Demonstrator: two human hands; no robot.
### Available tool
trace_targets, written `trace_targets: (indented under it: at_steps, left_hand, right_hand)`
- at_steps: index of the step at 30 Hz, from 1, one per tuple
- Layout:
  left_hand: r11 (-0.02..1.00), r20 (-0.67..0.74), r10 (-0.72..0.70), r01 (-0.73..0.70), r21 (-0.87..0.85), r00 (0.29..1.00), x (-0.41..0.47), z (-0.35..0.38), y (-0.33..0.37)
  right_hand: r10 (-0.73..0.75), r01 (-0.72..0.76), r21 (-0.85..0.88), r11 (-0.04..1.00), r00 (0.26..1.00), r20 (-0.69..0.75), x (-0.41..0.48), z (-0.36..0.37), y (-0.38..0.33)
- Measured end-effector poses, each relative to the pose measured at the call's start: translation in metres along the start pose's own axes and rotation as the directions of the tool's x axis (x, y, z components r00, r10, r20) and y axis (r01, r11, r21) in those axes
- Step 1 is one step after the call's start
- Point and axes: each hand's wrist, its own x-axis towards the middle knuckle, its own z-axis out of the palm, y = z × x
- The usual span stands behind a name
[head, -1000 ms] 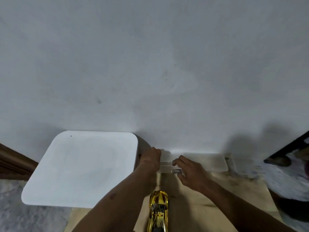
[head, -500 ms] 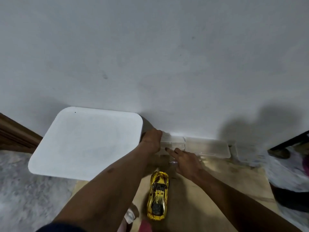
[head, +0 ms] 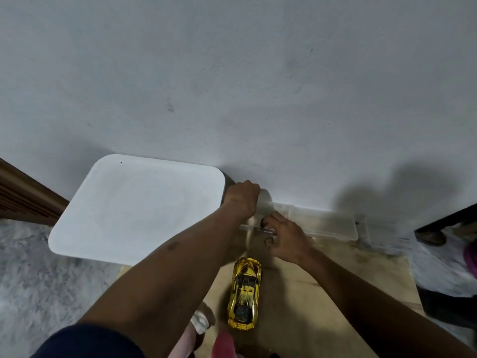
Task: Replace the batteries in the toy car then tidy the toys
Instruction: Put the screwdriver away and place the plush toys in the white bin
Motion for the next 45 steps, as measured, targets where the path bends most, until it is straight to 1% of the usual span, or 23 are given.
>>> trace_targets:
  at_steps: [3,5,9,14,16,19,22,23,25,26,27,28,29,30,33,35,37,42,45]
  left_hand:
    - [1.0,0.008,-0.002,0.002,-0.02,1.0,0.001,-0.002,-0.002]
    - [0.999,0.017,0.003,-0.003,-0.032,1.0,0.002,-0.002,-0.003]
    - [0.999,0.008,-0.006,0.006,-0.052,1.0,0.004,-0.001,-0.005]
    - [0.999,-0.007,-0.021,0.02,-0.049,1.0,0.007,0.002,-0.005]
    - [0.999,-0.01,-0.024,0.024,-0.042,1.0,0.007,0.004,-0.004]
    - [0.999,-0.002,-0.033,0.033,-0.035,0.999,0.002,0.004,-0.002]
    - [0.999,0.023,-0.034,0.035,-0.03,0.999,-0.004,0.004,0.0]
    - [0.999,0.021,-0.033,0.034,-0.018,0.999,-0.007,0.005,0.0]
    - [0.999,0.015,-0.03,0.03,0.015,0.999,-0.013,0.007,0.003]
    - [0.999,0.012,-0.031,0.03,0.031,0.999,-0.016,0.009,0.004]
    - [0.999,0.011,-0.033,0.032,0.042,0.999,-0.02,0.013,0.006]
    - [0.998,0.014,-0.035,0.034,0.049,0.999,-0.022,0.017,0.007]
    - [0.998,0.017,-0.037,0.036,0.054,0.999,-0.025,0.021,0.008]
    - [0.998,0.019,-0.041,0.04,0.057,0.999,-0.027,0.026,0.01]
    - [0.998,0.024,-0.053,0.052,0.03,0.998,-0.034,0.043,0.011]
    - [0.999,0.039,-0.049,0.048,0.013,0.998,-0.039,0.052,0.012]
    - [0.999,0.055,-0.044,0.042,0.027,0.998,-0.04,0.058,0.011]
    - [0.967,0.074,-0.004,-0.015,0.253,0.997,-0.032,0.062,0.01]
    - [0.954,0.062,0.008,-0.026,0.3,0.998,-0.028,0.066,0.01]
  right_hand:
    - [-0.051,0.051,0.006,0.999,0.999,-0.018,0.018,-0.001,-0.005]
    - [-0.051,0.051,0.003,0.999,0.999,0.012,0.031,0.001,-0.01]
    - [0.04,-0.035,-0.036,0.999,0.99,0.134,0.049,0.01,-0.014]
    - [0.161,-0.167,0.03,0.985,0.975,0.156,0.063,0.022,-0.008]
    - [0.172,-0.179,0.025,0.984,0.972,0.159,0.064,0.021,-0.007]
    - [0.142,-0.15,0.066,0.986,0.984,0.107,0.055,0.013,-0.009]
    - [0.03,-0.032,0.093,0.995,0.999,0.022,0.028,0.006,-0.012]
    - [-0.016,0.019,0.081,0.997,0.999,-0.034,0.017,0.004,-0.011]
    - [-0.085,0.103,0.075,0.992,0.973,-0.217,0.002,0.0,-0.007]
    - [-0.083,0.113,0.085,0.99,0.95,-0.302,-0.003,-0.003,-0.004]
    - [-0.062,0.098,0.084,0.992,0.932,-0.357,-0.005,-0.007,-0.002]
    - [-0.024,0.054,0.074,0.996,0.931,-0.364,-0.005,-0.01,0.0]
    - [0.017,0.002,0.057,0.998,0.944,-0.329,-0.004,-0.012,0.001]
    - [0.046,-0.039,0.031,0.999,0.964,-0.263,-0.003,-0.012,0.003]
    - [0.067,-0.069,-0.098,0.993,0.997,-0.025,0.001,-0.008,0.005]
    - [0.083,-0.073,-0.161,0.984,0.995,0.059,0.004,-0.003,0.006]
    - [0.081,-0.065,-0.203,0.977,0.994,0.071,0.007,0.0,0.006]
    - [0.03,-0.01,-0.289,0.957,0.997,0.064,0.011,0.003,0.01]
    - [-0.015,0.026,-0.307,0.951,0.999,0.04,0.011,0.007,0.016]
